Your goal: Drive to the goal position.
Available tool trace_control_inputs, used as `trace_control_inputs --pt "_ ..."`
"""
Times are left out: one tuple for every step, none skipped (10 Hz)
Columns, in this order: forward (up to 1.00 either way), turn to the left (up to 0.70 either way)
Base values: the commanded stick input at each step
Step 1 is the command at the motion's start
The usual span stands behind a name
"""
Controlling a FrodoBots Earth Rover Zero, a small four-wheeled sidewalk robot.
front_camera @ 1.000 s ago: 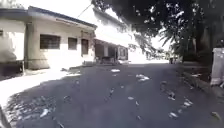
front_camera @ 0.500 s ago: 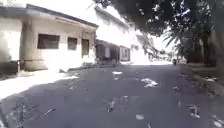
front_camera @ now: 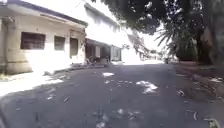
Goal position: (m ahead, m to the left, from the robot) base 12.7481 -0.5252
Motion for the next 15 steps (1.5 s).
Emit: trace_control_inputs --pt "1.00 -0.28" --pt "1.00 -0.28" --pt "1.00 -0.28" --pt "1.00 -0.28" --pt "1.00 -0.28" --pt "1.00 0.07" --pt "1.00 0.12" --pt "1.00 -0.13" --pt "1.00 -0.28" --pt "1.00 -0.28" --pt "1.00 -0.28" --pt "1.00 -0.28" --pt "1.00 -0.28" --pt "1.00 -0.28" --pt "1.00 -0.28"
